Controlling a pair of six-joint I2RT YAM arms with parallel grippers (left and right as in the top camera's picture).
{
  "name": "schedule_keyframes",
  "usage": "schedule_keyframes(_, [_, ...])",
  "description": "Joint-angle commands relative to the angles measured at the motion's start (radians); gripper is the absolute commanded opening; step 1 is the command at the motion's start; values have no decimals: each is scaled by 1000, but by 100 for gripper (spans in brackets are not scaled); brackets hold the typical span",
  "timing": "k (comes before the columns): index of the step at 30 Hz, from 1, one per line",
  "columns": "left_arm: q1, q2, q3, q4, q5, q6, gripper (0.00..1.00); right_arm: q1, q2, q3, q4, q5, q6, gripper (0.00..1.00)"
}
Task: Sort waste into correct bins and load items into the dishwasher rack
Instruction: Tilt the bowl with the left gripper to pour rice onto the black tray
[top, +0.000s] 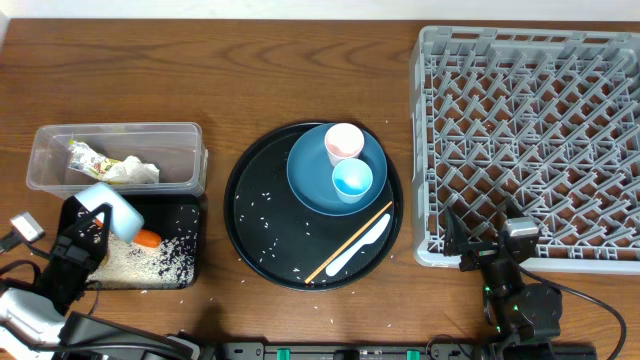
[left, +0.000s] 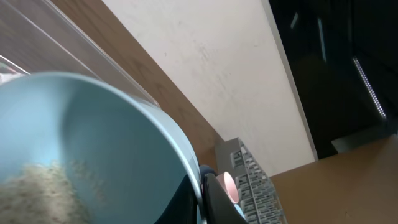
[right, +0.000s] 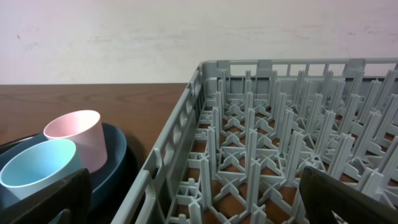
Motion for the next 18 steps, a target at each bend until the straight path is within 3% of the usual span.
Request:
schedule_keyframes(1, [6, 0, 0, -2, 27, -29, 6, -10, -3, -1, -4, 0, 5, 99])
schedule_keyframes(5, [6, -6, 0, -22, 27, 48, 6, -10, -3, -1, -4, 0, 5, 99])
schedule_keyframes(8, [6, -8, 2, -24, 27, -39, 6, -10, -3, -1, -4, 0, 5, 99])
schedule_keyframes(10, [5, -20, 2, -26, 27, 51, 6, -10, -3, -1, -4, 0, 5, 99])
schedule_keyframes(13, [5, -23, 3, -37, 27, -39, 6, -10, -3, -1, -4, 0, 5, 99])
schedule_keyframes(15, [5, -34, 2, -37, 27, 43, 6, -10, -3, -1, -4, 0, 5, 99])
schedule_keyframes(18, [5, -20, 2, 16, 15, 32, 9, -10, -3, -1, -4, 0, 5, 99])
